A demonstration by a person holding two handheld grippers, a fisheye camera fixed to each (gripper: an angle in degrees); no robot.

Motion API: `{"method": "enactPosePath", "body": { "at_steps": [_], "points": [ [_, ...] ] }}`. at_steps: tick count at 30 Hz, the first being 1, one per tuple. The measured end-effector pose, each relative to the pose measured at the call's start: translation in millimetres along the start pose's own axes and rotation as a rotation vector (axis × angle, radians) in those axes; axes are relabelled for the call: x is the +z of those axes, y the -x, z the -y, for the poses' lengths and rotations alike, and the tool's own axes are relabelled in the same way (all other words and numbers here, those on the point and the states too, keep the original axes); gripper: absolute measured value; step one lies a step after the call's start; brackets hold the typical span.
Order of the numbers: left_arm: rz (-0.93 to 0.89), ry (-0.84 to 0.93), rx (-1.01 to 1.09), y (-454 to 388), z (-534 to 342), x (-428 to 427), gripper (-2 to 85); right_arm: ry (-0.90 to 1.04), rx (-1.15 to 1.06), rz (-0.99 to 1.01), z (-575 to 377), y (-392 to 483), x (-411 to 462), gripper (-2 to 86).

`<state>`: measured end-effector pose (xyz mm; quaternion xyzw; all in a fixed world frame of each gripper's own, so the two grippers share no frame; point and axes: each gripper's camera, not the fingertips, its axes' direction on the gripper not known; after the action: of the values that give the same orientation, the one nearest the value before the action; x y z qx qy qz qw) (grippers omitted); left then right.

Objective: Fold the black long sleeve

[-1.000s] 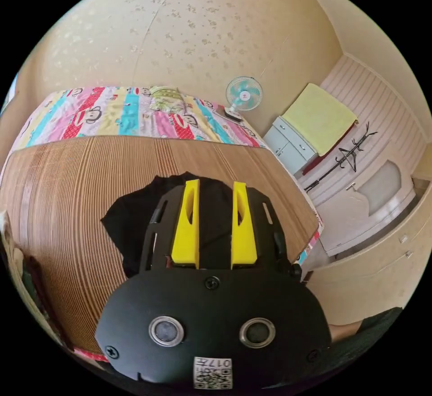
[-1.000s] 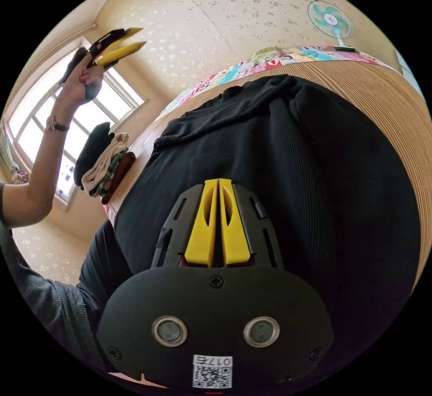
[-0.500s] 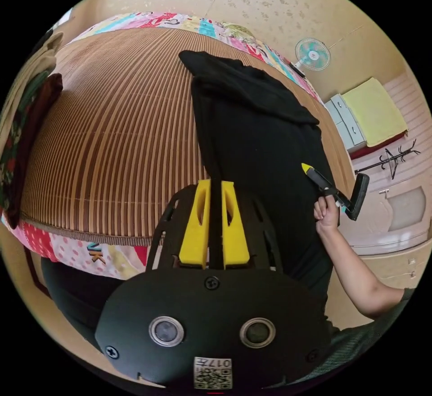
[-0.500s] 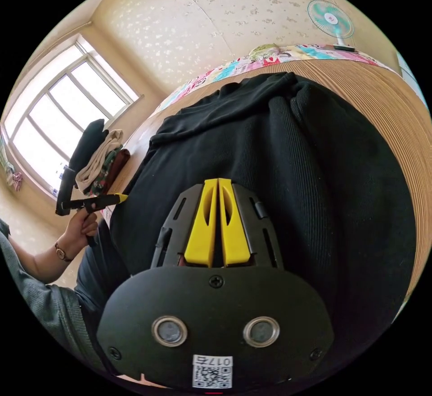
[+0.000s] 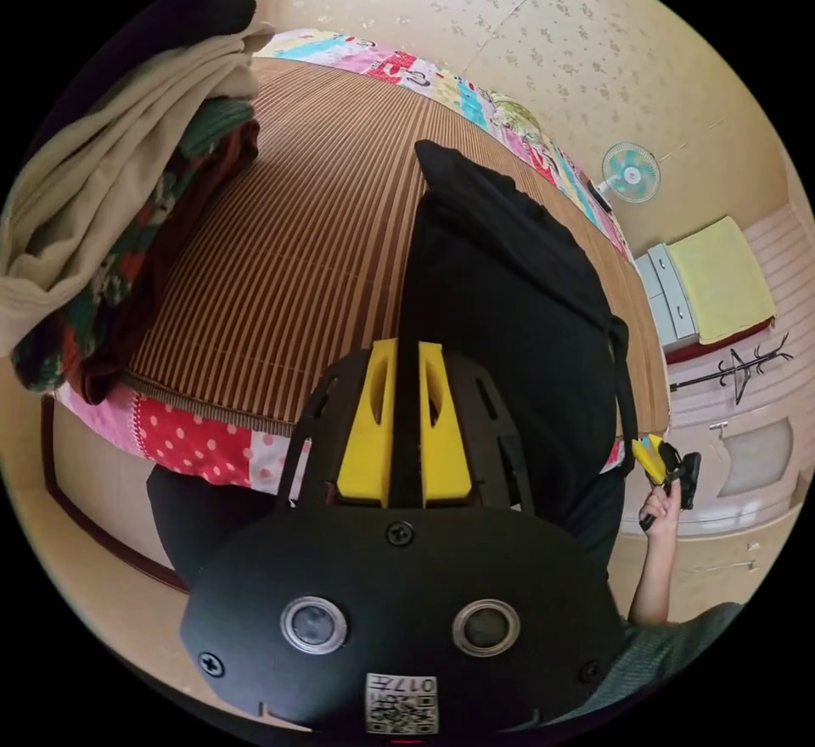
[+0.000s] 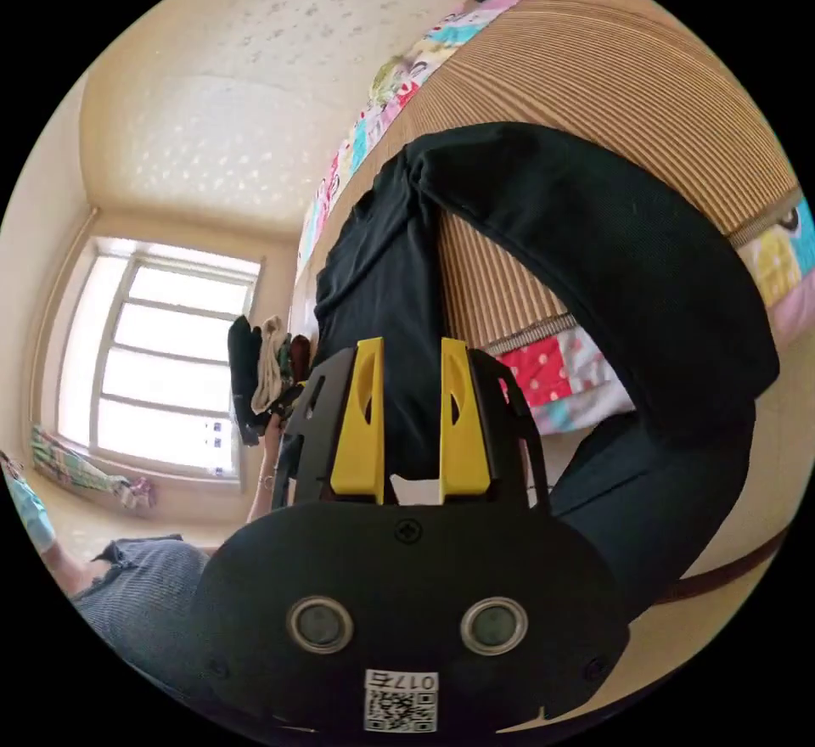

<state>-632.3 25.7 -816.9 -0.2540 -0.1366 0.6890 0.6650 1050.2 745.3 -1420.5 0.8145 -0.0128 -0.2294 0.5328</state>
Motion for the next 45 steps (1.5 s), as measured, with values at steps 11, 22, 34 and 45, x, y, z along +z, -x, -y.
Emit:
{"method": "enactPosePath", "body": {
  "at_steps": [11,22,34,45],
  "points": [
    [-0.071,-0.089,-0.019,23.1,-42.8,-38.5,6.4,-0.358,0.729,0.356,-12.8,-129.0,-41.0,6.8],
    [-0.137,-0.092,0.011,77.4,-74.6,-67.3,5.5,-0.606,0.060,-0.133,110.5,96.1,-85.6,1.9],
    [-0.150,0.052,0.085,93.3,-70.0,-65.4,11.2,-0.047,-0.664,0.086,135.2,400.3,272.1,8.9],
    [-0.258,0.331,0.209,122.7,-22.3,-26.6,14.0,0.114,-0.402,-0.231,30.2,162.9,176.7,5.7]
  ]
}}
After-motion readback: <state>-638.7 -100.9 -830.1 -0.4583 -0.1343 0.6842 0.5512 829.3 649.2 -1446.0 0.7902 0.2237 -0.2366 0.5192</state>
